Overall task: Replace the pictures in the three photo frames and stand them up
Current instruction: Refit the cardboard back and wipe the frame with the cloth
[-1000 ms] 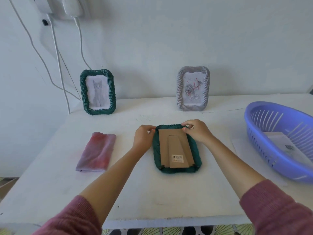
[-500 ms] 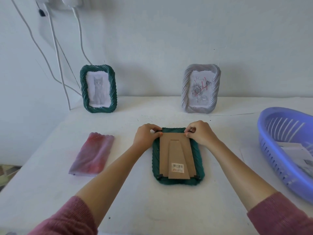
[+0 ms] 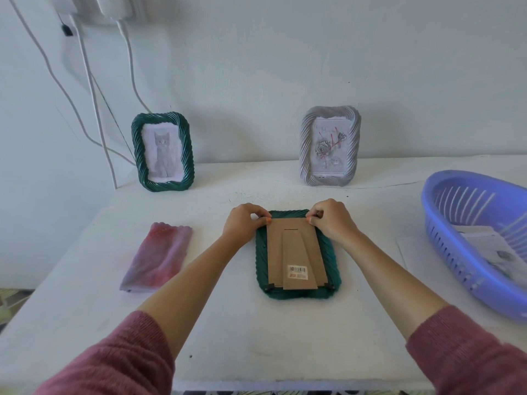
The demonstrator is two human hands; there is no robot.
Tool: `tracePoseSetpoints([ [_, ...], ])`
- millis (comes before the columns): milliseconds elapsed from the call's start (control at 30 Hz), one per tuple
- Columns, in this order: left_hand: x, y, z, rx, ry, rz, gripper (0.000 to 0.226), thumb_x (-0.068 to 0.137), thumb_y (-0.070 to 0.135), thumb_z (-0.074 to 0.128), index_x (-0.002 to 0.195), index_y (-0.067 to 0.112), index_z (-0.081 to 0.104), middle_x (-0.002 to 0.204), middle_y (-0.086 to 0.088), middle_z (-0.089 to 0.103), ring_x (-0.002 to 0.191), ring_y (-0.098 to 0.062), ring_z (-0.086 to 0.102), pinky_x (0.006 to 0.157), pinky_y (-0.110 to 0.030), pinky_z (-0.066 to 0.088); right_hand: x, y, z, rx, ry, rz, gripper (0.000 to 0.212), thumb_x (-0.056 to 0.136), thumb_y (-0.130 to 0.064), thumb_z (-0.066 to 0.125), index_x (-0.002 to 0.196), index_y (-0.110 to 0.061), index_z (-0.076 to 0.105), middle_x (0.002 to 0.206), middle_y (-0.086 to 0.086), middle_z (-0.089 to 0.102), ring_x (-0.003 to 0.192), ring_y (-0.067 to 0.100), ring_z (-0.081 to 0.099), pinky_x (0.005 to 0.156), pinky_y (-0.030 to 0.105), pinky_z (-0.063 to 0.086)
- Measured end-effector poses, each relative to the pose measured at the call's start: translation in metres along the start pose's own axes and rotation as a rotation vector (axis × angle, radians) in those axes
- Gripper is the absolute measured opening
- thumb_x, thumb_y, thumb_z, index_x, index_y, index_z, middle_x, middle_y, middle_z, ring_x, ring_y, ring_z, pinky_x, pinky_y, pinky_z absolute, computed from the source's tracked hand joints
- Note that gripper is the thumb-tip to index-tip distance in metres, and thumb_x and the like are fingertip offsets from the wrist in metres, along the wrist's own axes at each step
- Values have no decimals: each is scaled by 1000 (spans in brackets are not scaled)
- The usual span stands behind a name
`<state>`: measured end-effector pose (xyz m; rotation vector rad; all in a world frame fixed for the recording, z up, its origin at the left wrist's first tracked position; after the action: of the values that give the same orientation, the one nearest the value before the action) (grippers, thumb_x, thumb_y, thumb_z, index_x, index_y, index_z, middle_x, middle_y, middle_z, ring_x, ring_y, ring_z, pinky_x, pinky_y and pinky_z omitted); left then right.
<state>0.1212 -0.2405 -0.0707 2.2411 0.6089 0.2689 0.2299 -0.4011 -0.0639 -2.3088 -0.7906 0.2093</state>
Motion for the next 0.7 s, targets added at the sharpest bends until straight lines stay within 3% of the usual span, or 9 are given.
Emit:
tracePoseSetpoints([
  [100,-13,-1,-2,-56,34,-4,26,93,24,54,115,17,64,106,-2,61,84,-14,48,77,-26,38,-9,2,-4,71,19,6,20,89,-11,58,104,-6,70,106,10,70,92,15,59,78,23,40],
  [200,-29,-7,-10,-96,110,-46,25,92,21,54,117,17,61,94,-3,57,84,-17,51,73,-24,38,-27,12,-17,205,113,66,24,90,-12,56,112,-12,67,91,9,66,84,17,58,80,28,46],
  [267,-37,-9,-9,-38,66,-51,21,90,17,56,110,15,65,89,-3,58,81,-17,51,63,-22,38,-40,20,-19,254,93,124,23,87,-10,60,109,-14,68,79,5,63,76,17,58,79,33,51],
  [500,-54,-6,-9,-2,26,-23,23,92,12,53,110,9,68,110,-9,67,86,-14,52,77,-21,39,-75,12,-7,209,88,195,30,77,0,67,107,-4,69,79,-4,57,82,14,53,66,17,41],
  [600,-58,-3,-12,-12,21,-23,25,91,14,55,112,9,68,114,-9,68,101,-21,60,82,-21,40,-77,4,-20,163,125,201,33,76,2,66,108,-3,69,95,11,67,84,13,55,69,17,41],
  [700,-63,4,-18,-63,67,-20,26,91,18,57,113,9,68,118,-7,67,109,-19,60,88,-20,40,-76,-22,-58,30,215,96,29,76,2,64,103,-3,70,101,15,70,81,13,55,61,4,39],
])
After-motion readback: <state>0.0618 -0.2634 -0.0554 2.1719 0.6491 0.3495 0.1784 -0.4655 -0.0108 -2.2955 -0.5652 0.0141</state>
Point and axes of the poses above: each hand's wrist, its own x-axis towards the middle knuckle, its own z-axis out of the palm, y = z × x, the point moved 5 cm from there along x, towards the middle knuckle
